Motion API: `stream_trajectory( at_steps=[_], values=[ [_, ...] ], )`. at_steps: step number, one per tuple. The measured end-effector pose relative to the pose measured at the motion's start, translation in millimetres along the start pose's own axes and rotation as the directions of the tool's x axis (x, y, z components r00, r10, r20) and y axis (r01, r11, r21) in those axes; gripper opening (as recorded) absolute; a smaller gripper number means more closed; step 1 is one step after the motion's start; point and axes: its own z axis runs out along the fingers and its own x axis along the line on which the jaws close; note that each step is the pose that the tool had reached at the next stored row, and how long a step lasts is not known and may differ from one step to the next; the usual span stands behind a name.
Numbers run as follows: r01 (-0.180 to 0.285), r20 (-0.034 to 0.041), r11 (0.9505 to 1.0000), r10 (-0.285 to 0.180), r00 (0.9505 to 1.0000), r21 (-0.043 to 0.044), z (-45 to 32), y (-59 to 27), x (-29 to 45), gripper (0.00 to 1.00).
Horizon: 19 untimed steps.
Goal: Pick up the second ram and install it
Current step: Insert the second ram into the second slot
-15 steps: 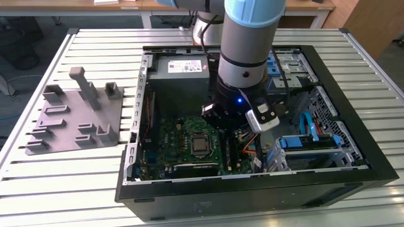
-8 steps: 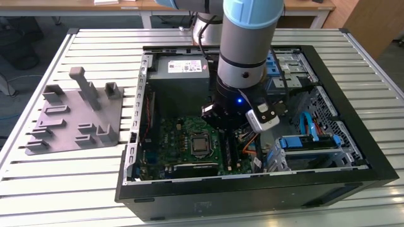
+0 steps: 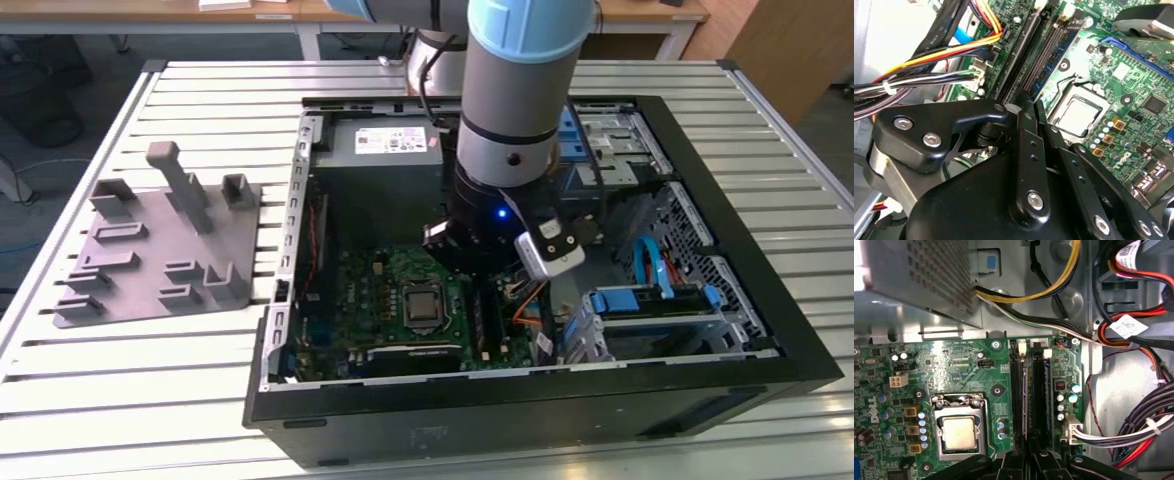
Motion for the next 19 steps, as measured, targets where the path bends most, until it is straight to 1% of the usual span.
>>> stream_trajectory(
  at_steps=[4,8,12,15,17,19],
  values=[
    [0.000,0.0002,1.0000,0.000,1.0000,0.0004,0.9,0.7,0.9,0.14],
    [0.000,0.0004,1.0000,0.000,1.0000,0.0052,2.3,3.9,1.2,0.14],
    [0.000,0.0007,1.0000,0.000,1.0000,0.0082,3.1,7.3,1.3,0.14],
    [-0.001,0.0011,0.9999,0.001,1.0000,0.0159,3.5,7.4,1.3,0.14],
    [-0.003,0.0014,0.9997,0.003,1.0000,0.0233,3.6,7.4,1.3,0.14],
    [-0.003,0.0017,0.9996,0.003,1.0000,0.0276,3.9,7.5,1.3,0.14]
  ],
)
